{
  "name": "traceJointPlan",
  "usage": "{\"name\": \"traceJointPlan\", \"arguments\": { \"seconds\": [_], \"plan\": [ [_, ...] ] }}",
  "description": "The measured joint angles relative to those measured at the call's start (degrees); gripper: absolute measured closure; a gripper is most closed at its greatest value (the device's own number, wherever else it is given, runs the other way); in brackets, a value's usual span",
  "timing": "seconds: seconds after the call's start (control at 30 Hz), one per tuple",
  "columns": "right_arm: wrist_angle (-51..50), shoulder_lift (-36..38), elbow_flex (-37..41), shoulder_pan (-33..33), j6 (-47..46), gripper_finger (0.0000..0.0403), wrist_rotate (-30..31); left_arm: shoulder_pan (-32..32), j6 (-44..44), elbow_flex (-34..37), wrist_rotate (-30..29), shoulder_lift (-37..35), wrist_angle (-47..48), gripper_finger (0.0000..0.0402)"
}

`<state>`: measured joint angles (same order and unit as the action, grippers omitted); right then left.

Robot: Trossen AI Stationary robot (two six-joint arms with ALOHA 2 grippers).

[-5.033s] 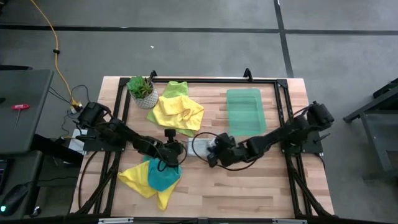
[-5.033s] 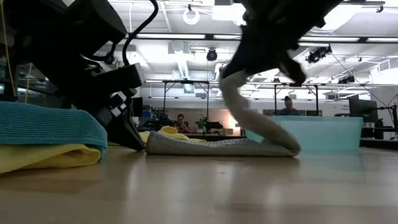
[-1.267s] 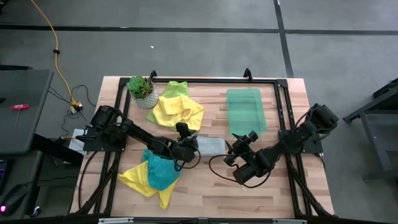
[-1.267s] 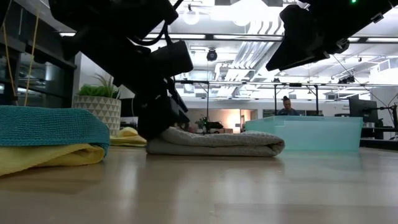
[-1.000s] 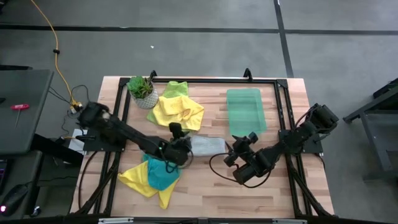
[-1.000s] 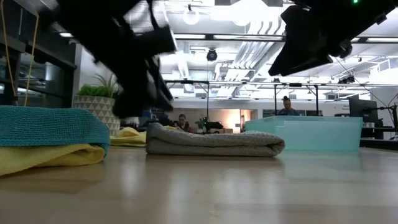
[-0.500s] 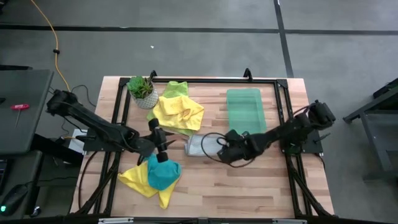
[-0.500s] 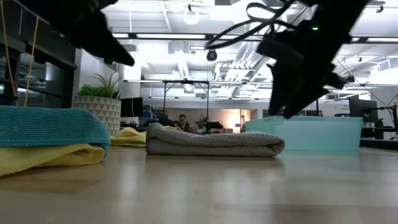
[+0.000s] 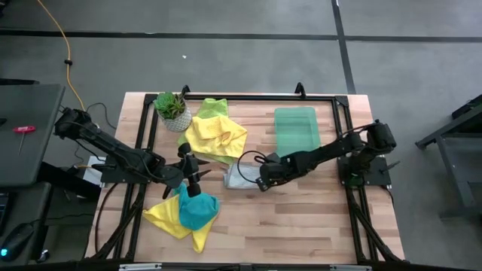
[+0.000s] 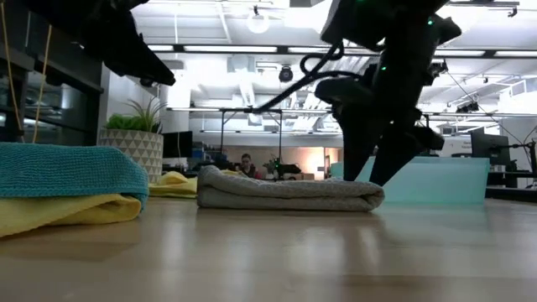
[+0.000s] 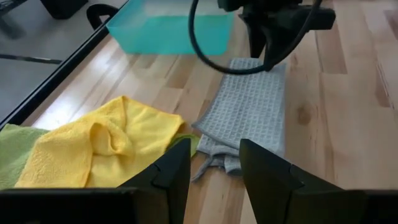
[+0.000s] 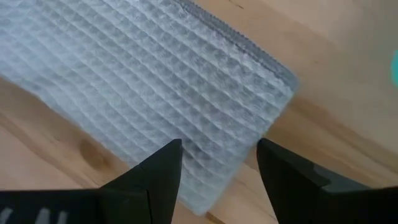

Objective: Fold microfiber towels
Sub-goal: Put the gray microfiber cloth into the blue bin

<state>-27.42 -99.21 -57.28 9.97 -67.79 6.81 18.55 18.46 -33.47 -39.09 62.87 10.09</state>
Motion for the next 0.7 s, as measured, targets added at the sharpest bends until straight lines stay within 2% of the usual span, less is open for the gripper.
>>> {"name": "traceJointPlan", "arguments": {
  "seconds": [0.23, 0.4, 0.5, 0.6, 0.7],
  "plan": [
    [8.0, -4.1, -0.1, -0.4, -0.7, 0.0203, -1.6, 0.0, -0.1, 0.0, 0.0, 0.0, 0.2, 0.0272],
    [8.3, -6.1, -0.3, -0.4, -0.8, 0.0203, -2.1, 0.0, -0.6, 0.0, 0.0, 0.0, 0.2, 0.0272],
    [8.1, -6.3, -0.2, -0.3, -0.8, 0.0207, -0.4, -0.2, -0.6, 0.0, -0.1, 0.0, 0.2, 0.0272],
    [6.8, -6.4, -0.2, -0.2, -0.5, 0.0236, 1.0, -0.2, -0.6, 0.0, -0.1, 0.0, 0.1, 0.0272],
    [5.4, -6.5, -0.2, 0.3, 0.7, 0.0303, 2.4, -0.2, -0.6, 0.0, -0.1, 0.0, 0.1, 0.0273]
  ]
}}
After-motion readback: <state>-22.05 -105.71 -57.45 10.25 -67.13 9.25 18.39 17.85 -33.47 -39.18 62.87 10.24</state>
